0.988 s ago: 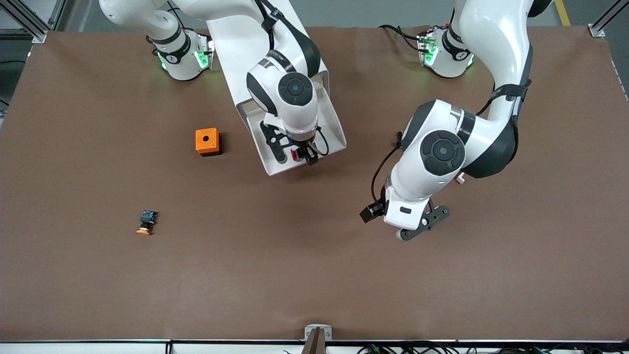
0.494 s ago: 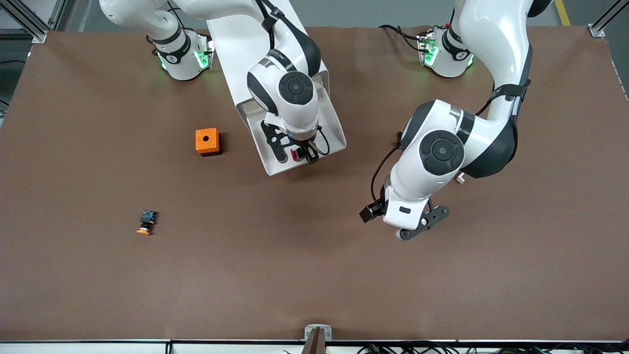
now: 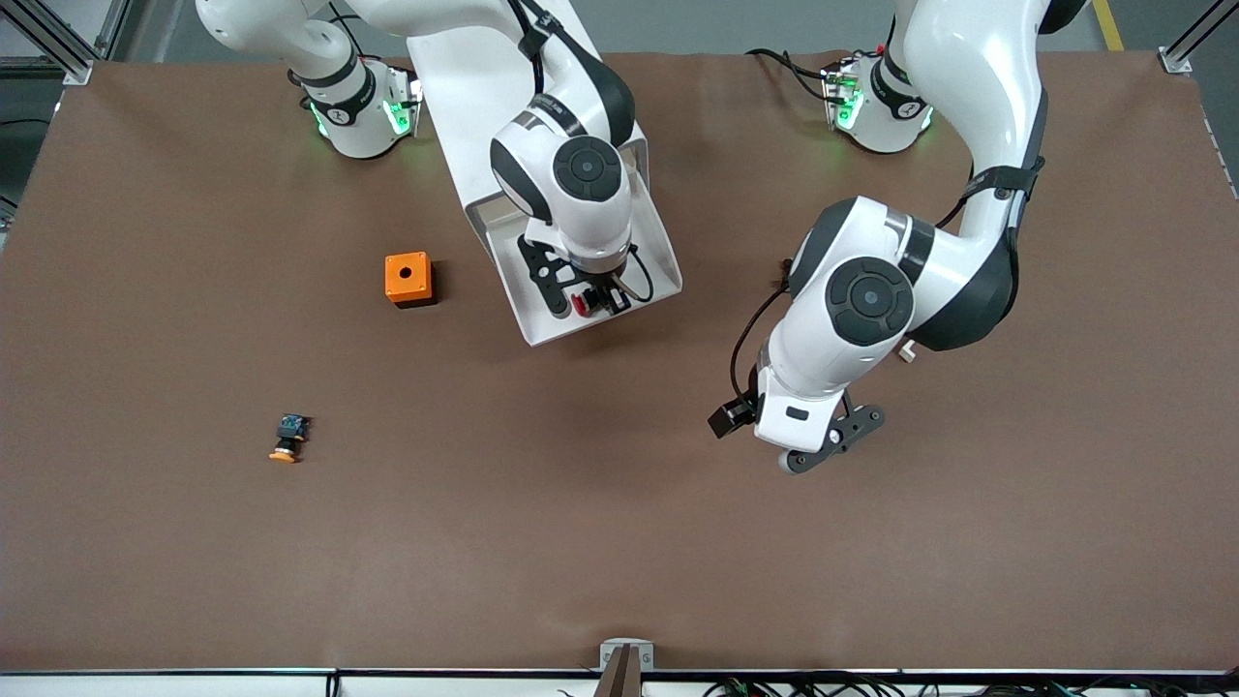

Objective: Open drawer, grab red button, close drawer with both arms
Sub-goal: 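Lift the red button out with the right gripper while the left gripper nears the drawer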

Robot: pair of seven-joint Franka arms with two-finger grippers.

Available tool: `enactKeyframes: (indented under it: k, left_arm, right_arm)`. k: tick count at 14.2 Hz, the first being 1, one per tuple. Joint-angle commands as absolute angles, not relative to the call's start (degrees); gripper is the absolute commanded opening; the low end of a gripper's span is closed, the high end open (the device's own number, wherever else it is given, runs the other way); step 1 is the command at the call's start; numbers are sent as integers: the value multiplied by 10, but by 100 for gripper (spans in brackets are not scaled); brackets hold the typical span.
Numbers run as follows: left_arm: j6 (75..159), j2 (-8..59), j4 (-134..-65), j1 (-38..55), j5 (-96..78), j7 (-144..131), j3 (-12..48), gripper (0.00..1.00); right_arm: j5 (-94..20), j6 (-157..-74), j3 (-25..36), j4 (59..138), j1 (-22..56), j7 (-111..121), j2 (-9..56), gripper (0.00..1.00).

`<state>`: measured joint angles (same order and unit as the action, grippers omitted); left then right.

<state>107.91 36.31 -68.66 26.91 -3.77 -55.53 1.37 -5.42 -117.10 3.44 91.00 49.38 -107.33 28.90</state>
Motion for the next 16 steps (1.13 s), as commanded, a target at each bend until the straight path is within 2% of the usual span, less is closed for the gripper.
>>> enactKeyframes:
  k: [1,6,12,16]
  left_arm:
    - [1085,358,-693,272,-30,-548,11,99]
    - [1085,359,-694,274,-31,-548,11,99]
    - [1084,370,-726,304,-29,-547,11,99]
    - [1085,374,-732,334,-29,-541,11,99]
  right_arm:
    - [-58,-1170,39,899,496,-1078,292,1]
    - [-58,-1161,38,887,479,-1072,291,0]
    - [-84,-1072,39,843,439,-966,286,0]
    - [-84,-1042,41,840,400,-835,256,0]
